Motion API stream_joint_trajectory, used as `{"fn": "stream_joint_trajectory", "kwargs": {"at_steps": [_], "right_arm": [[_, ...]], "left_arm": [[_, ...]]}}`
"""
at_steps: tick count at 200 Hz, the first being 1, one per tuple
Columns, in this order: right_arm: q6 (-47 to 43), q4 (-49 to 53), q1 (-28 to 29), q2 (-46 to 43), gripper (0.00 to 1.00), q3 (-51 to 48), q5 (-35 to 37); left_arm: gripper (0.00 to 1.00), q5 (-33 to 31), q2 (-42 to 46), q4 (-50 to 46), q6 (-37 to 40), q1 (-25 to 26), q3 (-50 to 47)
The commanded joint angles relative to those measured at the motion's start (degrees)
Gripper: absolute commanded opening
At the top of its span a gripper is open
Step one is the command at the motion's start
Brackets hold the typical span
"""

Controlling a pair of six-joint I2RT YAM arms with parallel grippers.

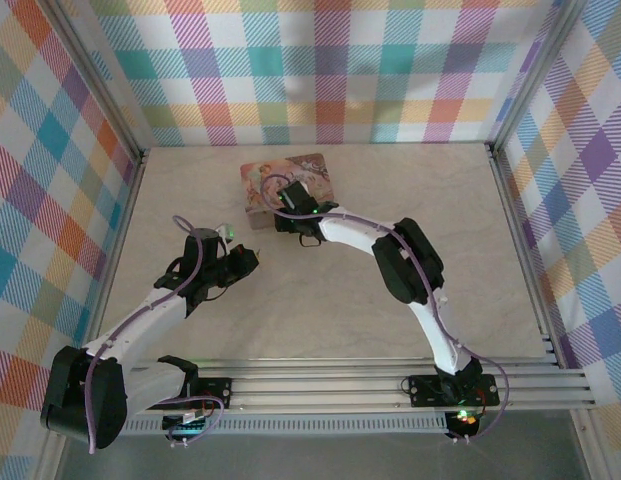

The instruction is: Unlock the padlock with the key

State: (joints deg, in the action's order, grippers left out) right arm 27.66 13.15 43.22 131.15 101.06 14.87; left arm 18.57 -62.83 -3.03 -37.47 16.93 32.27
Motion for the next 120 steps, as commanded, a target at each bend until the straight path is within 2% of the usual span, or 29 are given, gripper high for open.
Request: {"fn": "stream_joint_trajectory", "kwargs": {"at_steps": [1,84,120], "right_arm": [[-1.4,0.7,-0.5,1.9,0.51,2.3,0.9],[-2.2,1.6,-2.2,4.7,0.48,6.0,-1.3],[-2.2,1.9,-2.7,5.0,0.34,6.9,-2.6]], "left_arm": [[0.00,0.9,0.6,0.7,1.5,-0.9,-0.6],[0.00,-0.2,1.2,1.5,2.3,-1.0,-1.4],[0.00,-0.2,1.2,1.3,3.1,-1.1,-1.2]]}}
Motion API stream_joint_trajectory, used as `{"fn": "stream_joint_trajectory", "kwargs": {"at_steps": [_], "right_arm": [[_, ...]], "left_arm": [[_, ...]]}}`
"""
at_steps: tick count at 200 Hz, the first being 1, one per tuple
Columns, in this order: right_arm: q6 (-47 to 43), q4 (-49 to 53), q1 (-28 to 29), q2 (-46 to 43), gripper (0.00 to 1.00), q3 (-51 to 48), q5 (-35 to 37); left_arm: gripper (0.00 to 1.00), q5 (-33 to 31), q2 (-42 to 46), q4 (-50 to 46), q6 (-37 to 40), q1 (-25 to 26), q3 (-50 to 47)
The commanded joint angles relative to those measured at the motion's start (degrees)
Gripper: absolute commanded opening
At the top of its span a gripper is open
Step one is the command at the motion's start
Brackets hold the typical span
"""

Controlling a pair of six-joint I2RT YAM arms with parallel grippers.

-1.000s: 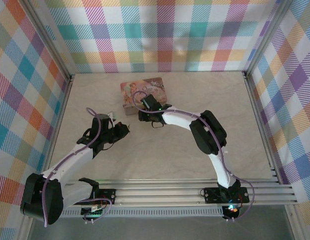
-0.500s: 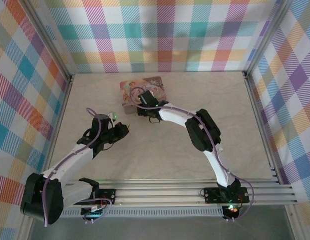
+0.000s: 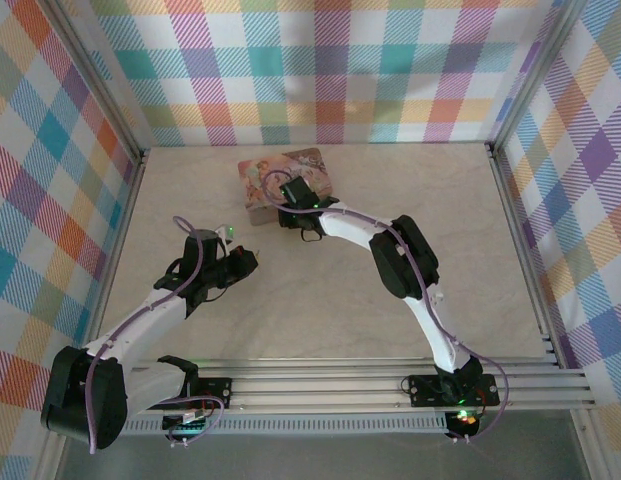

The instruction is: Unlock the padlock with the key

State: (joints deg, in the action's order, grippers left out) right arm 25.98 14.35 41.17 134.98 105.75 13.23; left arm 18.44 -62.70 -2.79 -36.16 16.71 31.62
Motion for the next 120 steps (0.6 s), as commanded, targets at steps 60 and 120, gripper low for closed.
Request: {"fn": "stream_joint_trajectory", "kwargs": {"at_steps": [60,120], "right_arm": [[-2.1,2.4,-2.1,-2.6,0.06,-1.2,-2.7],[-5.2,1.6,-4.5,-13.2,0.00,-12.7,-6.4]], "left_arm": [[0.00,1.8,-0.2,0.8,4.7,-1.1,0.6],[0.00,13.1,-10.1,18.8,5.3,-0.6,0.2]]}}
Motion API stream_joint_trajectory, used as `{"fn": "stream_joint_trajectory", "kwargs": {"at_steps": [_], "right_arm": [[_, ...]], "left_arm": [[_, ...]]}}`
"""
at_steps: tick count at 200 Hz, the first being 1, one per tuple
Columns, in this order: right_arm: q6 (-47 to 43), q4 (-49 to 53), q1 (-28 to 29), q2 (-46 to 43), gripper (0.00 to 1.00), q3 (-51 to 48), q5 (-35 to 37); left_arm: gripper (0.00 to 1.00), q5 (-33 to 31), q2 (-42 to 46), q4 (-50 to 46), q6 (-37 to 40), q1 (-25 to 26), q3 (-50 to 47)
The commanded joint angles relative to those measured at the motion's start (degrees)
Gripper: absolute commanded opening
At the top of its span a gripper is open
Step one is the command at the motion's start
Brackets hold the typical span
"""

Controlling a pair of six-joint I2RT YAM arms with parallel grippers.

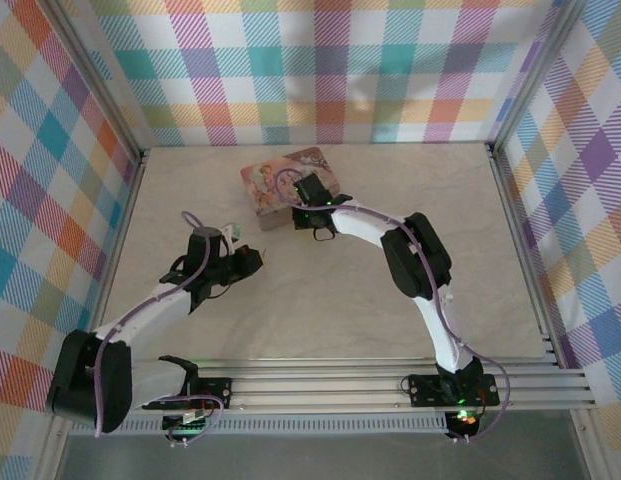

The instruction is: Unlock the padlock with the key

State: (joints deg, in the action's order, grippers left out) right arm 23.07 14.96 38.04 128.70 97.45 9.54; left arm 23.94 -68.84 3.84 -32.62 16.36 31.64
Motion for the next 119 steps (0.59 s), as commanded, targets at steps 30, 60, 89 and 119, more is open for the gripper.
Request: {"fn": "stream_joint_trajectory", "kwargs": {"at_steps": [30,60,89,119], "right_arm": [[-1.3,4.5,-2.2,-13.2,0.00,-10.1,-6.9],[0.8,7.8,-2.3,-20.0,0.00,-17.0,-8.4],[4.7,8.8,-3.9,-27.6,0.00,-26.3,-9.2],[9.2,9.9,-4.1,-33.3,0.00,-32.6,-11.2]], "left_arm": [[0.00,13.8,-8.3,21.4,6.0,2.8,1.2],[0.00,13.2,-13.3,21.7,8.9,7.3,4.1],[0.00,12.6,-18.9,24.7,8.3,8.8,6.2],[0.00,12.8,-22.0,24.8,8.8,9.0,9.2]]}}
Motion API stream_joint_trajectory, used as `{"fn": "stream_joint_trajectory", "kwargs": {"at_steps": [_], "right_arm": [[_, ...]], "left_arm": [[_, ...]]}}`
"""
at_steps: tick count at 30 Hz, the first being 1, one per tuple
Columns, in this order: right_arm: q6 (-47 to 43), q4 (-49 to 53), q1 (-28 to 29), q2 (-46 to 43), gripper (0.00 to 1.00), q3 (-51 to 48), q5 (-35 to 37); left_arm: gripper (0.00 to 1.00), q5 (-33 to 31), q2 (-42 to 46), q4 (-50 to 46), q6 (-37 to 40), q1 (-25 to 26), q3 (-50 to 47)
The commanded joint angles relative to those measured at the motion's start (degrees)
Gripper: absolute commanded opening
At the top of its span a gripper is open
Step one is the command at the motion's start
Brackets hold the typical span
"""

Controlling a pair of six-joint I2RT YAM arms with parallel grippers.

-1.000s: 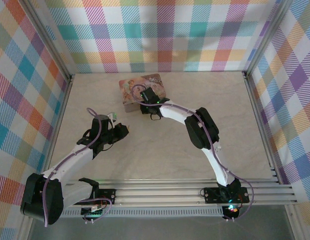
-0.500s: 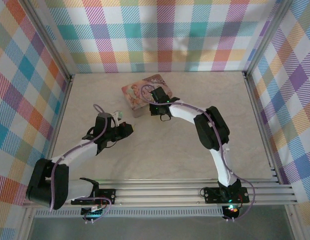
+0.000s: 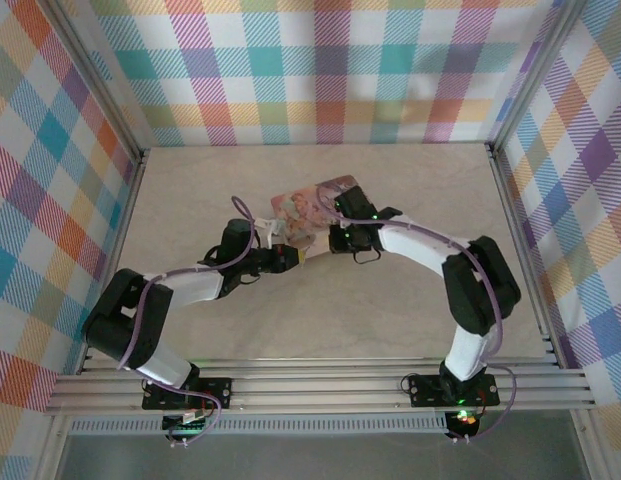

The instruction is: Unlock the padlock with the key

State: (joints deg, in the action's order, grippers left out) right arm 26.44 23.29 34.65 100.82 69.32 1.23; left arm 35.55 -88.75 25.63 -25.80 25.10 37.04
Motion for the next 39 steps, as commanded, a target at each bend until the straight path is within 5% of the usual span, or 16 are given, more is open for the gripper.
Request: {"fn": "stream_joint_trajectory", "kwargs": {"at_steps": [1,15,25,39], "right_arm": [[6.0,1.6,-0.7,-5.5,0.00,-4.6,-3.0],[7.9,13.4,-4.0,-2.7,0.00,8.6,-14.6],[6.1,19.0,-8.4,0.4,0.00,14.2,-27.3],[14.4,15.9,-10.6,1.0,0.00,14.3,-34.2]], "left_arm": [[0.00,1.2,-2.1,3.0,2.0,0.3,3.9],[0.00,3.7,0.8,5.4,11.4,2.2,1.5],[0.00,-1.4,4.0,5.9,14.9,6.7,0.2],[0.00,-9.6,-6.6,39.5,-0.9,7.9,-7.2]]}}
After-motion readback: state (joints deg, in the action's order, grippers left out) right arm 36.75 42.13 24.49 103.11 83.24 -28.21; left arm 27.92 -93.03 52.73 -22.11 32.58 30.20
